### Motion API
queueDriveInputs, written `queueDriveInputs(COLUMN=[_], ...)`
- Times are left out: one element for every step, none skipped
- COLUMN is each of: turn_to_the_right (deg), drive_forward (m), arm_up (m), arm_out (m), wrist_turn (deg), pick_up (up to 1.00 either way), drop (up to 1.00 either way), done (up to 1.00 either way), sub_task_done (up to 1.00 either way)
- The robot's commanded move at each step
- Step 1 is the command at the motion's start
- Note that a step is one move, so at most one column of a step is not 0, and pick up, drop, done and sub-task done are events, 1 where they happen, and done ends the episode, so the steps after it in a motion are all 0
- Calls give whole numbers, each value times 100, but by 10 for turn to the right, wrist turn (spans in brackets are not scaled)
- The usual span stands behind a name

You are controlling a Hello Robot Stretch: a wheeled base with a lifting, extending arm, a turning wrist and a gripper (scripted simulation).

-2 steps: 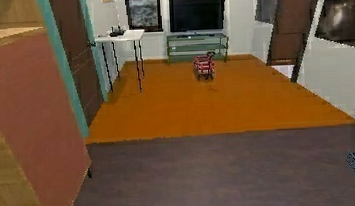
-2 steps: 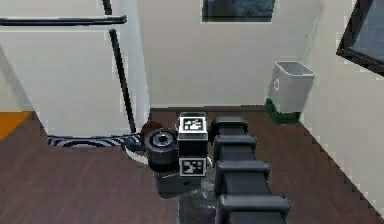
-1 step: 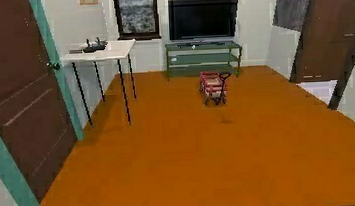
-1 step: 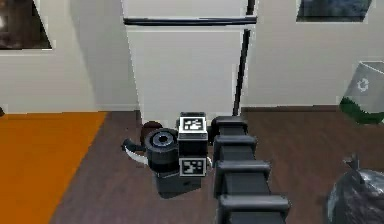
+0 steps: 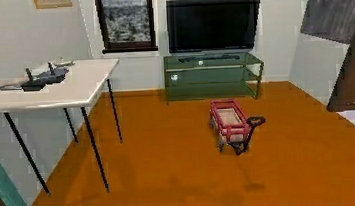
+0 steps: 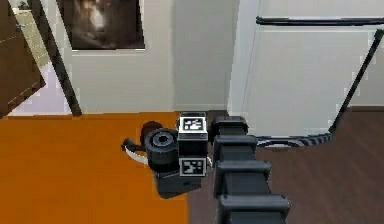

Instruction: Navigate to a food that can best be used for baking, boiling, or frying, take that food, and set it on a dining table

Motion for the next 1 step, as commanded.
queueDriveInputs(turn_to_the_right=[30], drive_forward=[0], arm_up=[0], arm_out=[0], wrist_turn=[0], pick_up=[0], drop=[0], done=[0], sub_task_done=[0])
